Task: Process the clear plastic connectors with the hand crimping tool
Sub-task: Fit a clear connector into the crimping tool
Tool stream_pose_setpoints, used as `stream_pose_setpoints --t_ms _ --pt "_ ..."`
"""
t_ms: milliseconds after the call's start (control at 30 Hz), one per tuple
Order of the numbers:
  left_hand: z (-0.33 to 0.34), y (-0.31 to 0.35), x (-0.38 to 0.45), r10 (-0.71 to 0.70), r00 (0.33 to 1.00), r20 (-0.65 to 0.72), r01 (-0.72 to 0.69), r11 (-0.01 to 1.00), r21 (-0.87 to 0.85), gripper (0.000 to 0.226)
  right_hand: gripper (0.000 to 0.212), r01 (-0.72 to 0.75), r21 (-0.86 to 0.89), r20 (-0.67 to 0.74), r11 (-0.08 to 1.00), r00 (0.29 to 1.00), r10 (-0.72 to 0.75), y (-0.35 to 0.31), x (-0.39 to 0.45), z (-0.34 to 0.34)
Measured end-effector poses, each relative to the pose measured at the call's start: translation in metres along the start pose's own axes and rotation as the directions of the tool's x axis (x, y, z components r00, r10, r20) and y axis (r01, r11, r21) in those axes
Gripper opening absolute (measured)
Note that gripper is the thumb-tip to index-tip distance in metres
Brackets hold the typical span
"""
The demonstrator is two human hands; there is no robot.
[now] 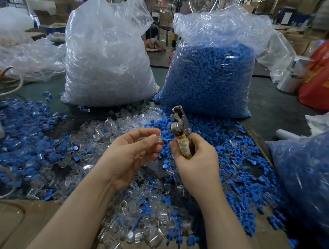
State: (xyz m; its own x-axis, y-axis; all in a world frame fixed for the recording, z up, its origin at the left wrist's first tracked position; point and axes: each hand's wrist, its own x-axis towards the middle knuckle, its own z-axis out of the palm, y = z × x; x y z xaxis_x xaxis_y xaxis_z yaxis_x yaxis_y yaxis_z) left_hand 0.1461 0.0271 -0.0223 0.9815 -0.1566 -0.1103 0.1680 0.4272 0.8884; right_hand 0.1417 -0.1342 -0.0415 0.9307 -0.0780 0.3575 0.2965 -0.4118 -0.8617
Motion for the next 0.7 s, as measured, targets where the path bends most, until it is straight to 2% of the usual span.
stream_pose_setpoints --t_ms 300,700 --pt "0.001 0.0011 -0.0008 0.052 0.998 -0.037 -0.048 0.994 0.099 0.027 0.02 0.012 -0.005 -0.002 1.0 1.0 -0.012 0.0005 0.0002 0.0005" --pt "0.0051 -0.0021 -0.0018 0.089 0.995 -0.034 -0.078 0.967 0.244 0.025 0.03 0.008 0.0 0.035 1.0 0.999 -0.008 -0.0004 -0.0016 -0.0005"
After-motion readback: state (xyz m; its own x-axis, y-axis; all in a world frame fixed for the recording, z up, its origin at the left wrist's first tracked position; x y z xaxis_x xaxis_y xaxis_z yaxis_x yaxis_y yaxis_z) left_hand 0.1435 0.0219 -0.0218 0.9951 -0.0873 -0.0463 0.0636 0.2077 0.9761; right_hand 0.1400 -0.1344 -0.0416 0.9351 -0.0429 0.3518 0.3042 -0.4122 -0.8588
